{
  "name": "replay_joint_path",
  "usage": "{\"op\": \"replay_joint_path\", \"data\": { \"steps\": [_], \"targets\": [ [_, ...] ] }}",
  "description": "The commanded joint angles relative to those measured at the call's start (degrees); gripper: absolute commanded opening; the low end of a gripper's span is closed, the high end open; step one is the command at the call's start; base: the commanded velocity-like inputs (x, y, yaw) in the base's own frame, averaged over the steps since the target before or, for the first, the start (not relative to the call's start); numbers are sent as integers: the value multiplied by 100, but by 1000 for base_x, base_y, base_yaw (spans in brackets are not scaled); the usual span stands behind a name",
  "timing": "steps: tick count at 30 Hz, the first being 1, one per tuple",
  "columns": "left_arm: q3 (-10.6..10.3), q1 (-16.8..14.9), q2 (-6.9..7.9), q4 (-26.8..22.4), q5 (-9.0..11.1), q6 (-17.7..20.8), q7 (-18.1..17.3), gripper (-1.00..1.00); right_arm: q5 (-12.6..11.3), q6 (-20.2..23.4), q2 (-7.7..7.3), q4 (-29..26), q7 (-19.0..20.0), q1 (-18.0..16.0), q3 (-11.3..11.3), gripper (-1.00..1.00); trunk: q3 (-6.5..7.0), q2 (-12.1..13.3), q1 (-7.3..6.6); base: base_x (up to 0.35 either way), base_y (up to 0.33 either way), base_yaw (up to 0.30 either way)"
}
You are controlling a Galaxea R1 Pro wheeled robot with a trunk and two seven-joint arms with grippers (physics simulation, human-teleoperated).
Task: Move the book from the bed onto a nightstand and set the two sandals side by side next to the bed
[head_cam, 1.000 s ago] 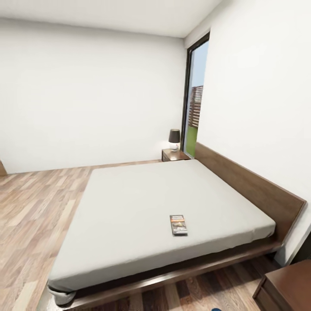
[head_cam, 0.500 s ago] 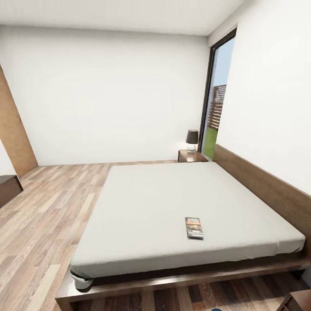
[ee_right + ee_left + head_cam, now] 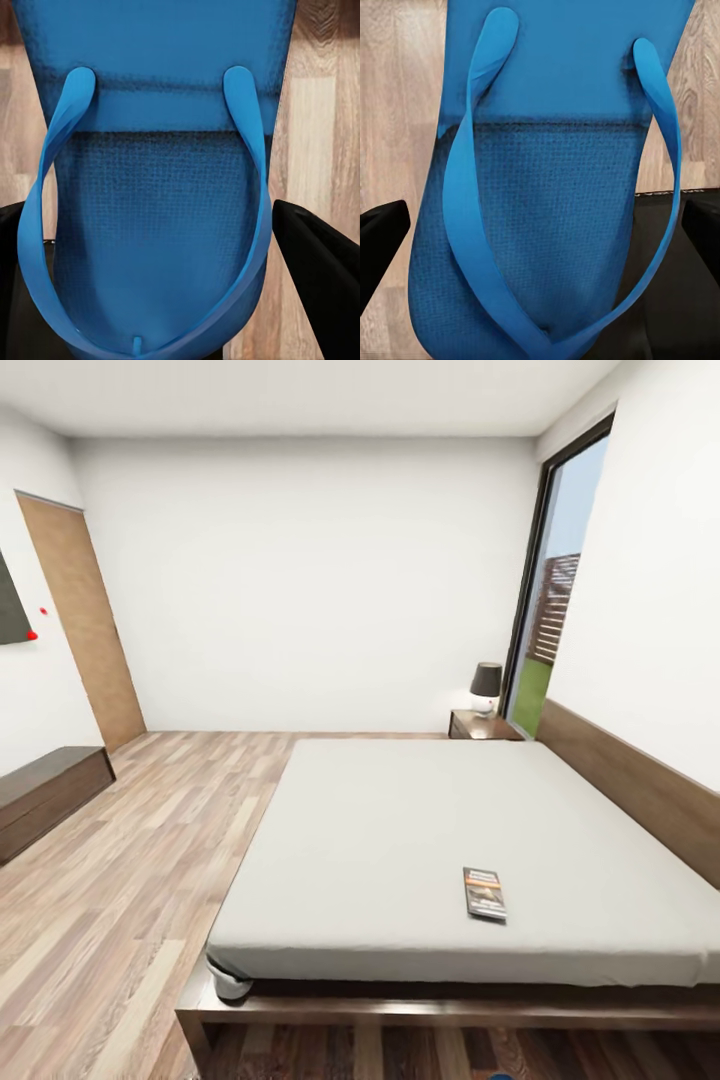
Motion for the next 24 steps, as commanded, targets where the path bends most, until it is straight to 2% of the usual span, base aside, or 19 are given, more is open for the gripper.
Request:
{"op": "replay_joint_path", "data": {
  "steps": [1,7,24],
  "targets": [
    [-47,-3,1,7,50,-18,0,-100,19,34,4,-12,41,1,-40,-100,-2,-4,1,-81,0,220],
    [-48,-3,1,2,53,-18,0,-100,18,34,4,-16,41,2,-40,-100,-2,-4,1,-31,0,99],
    [-21,-11,1,-8,59,-8,-6,-100,18,34,4,-14,41,4,-40,-100,-2,-4,1,-1,0,5]
  ]
}}
